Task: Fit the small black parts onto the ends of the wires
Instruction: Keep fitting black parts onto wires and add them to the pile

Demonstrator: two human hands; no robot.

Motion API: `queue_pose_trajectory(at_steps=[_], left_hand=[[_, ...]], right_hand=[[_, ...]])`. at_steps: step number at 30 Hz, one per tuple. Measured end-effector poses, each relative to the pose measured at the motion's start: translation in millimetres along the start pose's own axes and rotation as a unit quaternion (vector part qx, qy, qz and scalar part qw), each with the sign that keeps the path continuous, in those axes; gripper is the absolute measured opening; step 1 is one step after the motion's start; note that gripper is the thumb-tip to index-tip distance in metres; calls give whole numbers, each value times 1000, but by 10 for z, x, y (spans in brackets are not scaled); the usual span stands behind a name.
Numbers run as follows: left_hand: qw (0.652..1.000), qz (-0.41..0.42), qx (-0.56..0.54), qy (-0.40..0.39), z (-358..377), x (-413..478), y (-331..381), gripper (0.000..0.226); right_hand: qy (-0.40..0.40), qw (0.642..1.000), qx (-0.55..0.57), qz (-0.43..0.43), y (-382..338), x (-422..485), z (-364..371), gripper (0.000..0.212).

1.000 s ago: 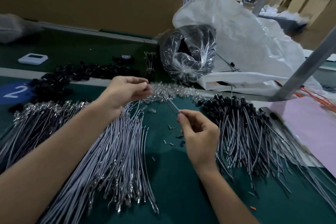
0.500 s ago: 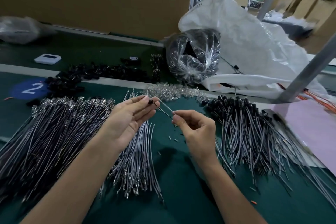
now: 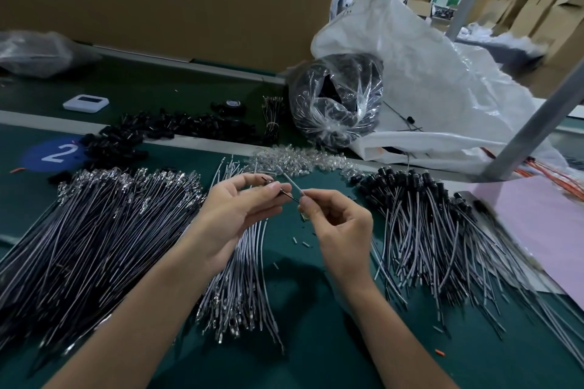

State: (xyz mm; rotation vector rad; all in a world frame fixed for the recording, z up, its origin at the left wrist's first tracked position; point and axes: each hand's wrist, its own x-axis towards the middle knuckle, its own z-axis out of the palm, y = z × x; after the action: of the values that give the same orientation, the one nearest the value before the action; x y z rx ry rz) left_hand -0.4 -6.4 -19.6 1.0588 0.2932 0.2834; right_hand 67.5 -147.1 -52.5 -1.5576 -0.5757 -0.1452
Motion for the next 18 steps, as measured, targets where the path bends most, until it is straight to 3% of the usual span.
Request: queue_pose_trajectory(at_steps=[7, 12, 18], left_hand=[[993, 25, 114, 17, 26, -7, -90, 27], [998, 27, 44, 27, 37, -1, -87, 15], [996, 49, -20, 67, 7, 11, -58, 13]], right_hand=[[-9, 1000, -11, -11, -17, -30, 16, 8], [-13, 999, -25, -17, -35, -32, 14, 11], [-6, 998, 37, 44, -41, -35, -6, 10]])
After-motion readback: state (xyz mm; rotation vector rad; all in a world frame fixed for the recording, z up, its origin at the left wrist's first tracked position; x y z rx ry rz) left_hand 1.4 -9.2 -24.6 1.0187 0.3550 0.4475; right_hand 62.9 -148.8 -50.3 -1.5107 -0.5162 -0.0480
